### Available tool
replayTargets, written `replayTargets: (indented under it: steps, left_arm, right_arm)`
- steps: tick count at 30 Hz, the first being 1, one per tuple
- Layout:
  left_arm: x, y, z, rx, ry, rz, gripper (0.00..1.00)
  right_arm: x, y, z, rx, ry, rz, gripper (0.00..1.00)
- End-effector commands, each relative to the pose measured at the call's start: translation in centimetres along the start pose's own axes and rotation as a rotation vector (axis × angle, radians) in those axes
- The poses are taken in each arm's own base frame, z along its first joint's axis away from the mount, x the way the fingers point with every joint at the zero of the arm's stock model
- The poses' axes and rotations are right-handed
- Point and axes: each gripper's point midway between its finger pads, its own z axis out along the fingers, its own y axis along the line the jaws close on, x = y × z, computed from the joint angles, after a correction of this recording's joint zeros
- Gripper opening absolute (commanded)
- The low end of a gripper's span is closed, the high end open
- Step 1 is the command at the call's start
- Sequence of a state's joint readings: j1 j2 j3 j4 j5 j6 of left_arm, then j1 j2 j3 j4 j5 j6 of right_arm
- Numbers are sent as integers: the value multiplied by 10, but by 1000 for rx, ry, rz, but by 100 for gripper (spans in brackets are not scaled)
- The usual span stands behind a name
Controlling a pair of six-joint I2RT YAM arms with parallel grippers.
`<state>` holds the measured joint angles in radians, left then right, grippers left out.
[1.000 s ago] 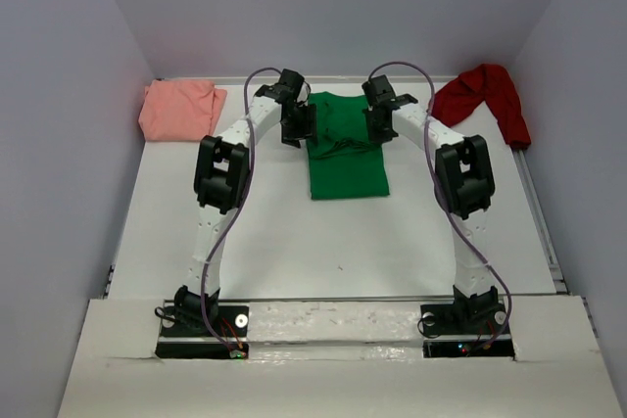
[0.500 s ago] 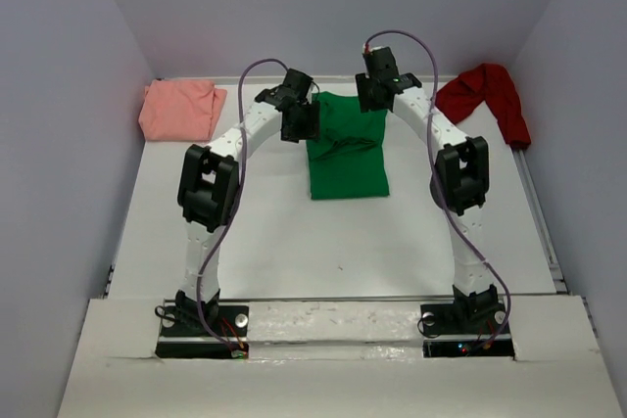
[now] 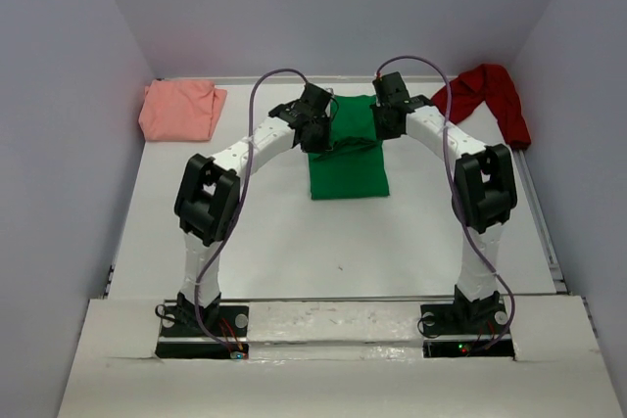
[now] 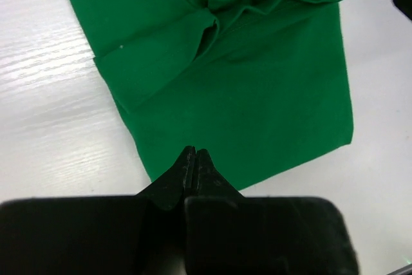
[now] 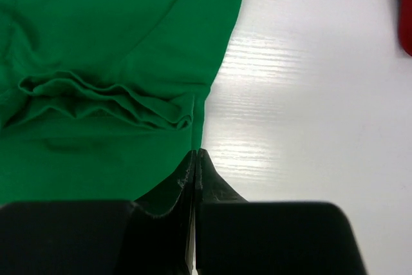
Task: Fold and stack the t-shirts
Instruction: Fold the tshirt
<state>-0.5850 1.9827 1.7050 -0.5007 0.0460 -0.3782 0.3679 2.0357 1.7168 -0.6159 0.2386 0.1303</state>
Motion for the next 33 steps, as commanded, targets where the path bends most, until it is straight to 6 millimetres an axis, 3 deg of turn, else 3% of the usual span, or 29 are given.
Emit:
replayTargets:
  steps: [1,8,18,25,33]
  left_arm:
    - [-5,-12,18,44,3,-2,0]
    - [-8,-14,52,33,33,11,0]
    - [-17,-16,74,52,48,10,0]
    - [-12,-12,87,58,72,-9,0]
    - [-25,-2,99,59,70,-34,0]
  right_arm:
    - [-19,13,-2,-51,-74,29,0]
    - [-9,36,9,-119,-37,25,0]
    - [29,62,13,-162,33,-6,0]
    - [44,68,20,-171,65,-10,0]
    - [56,74,25,-180,90,-11,0]
